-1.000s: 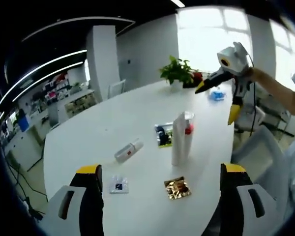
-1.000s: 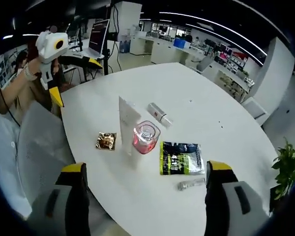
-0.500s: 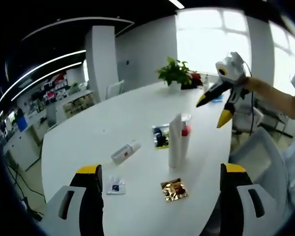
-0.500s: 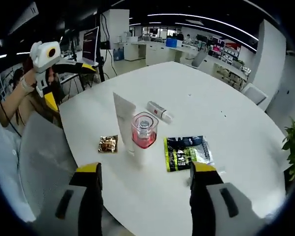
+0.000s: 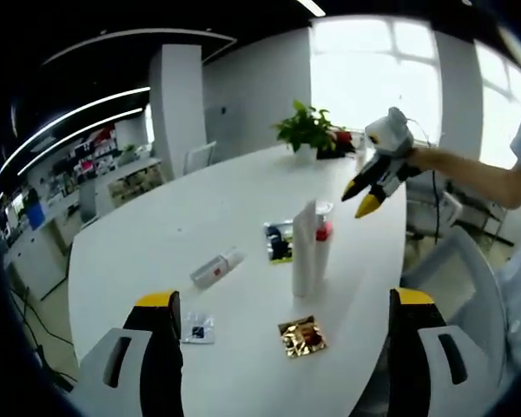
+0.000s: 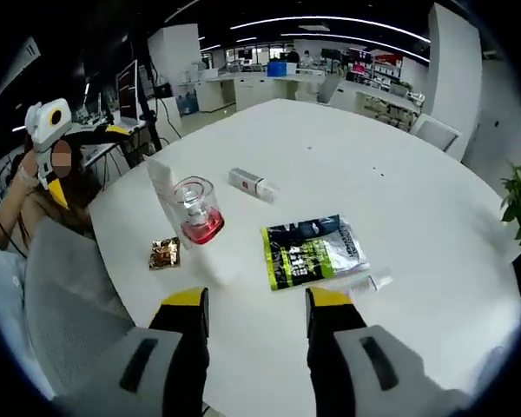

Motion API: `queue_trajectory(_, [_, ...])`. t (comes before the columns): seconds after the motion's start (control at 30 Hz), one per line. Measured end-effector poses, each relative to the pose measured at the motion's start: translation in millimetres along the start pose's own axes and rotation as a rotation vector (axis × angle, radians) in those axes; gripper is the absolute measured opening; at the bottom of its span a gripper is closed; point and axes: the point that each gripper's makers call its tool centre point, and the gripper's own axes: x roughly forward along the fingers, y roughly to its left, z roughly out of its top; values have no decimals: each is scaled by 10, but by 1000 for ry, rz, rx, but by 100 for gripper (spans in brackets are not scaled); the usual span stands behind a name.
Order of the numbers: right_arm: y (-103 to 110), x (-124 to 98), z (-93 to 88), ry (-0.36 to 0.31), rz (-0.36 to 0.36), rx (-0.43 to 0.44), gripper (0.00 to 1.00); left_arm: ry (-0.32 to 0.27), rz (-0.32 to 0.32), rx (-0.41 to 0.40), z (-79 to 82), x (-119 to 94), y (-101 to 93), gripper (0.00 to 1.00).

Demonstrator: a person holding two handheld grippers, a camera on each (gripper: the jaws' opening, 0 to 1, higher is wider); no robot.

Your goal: Arrange the skincare products in the storage area until every visible bottle or jar stands upright without overlapping.

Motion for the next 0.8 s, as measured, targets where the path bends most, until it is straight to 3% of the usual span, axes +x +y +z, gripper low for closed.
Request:
queue_trajectory(0.3, [-340, 230, -256, 75, -27, 120, 39, 13, -23, -11, -47, 13, -66, 97])
queue_trajectory(0.6, [-510, 437, -411, 165, -40, 185, 39, 27, -29, -16, -94, 24, -33, 97])
queue_trajectory(0.8, [-585, 565, -494, 207, -50, 240, 45, 30, -33, -33, -147, 30, -23, 97])
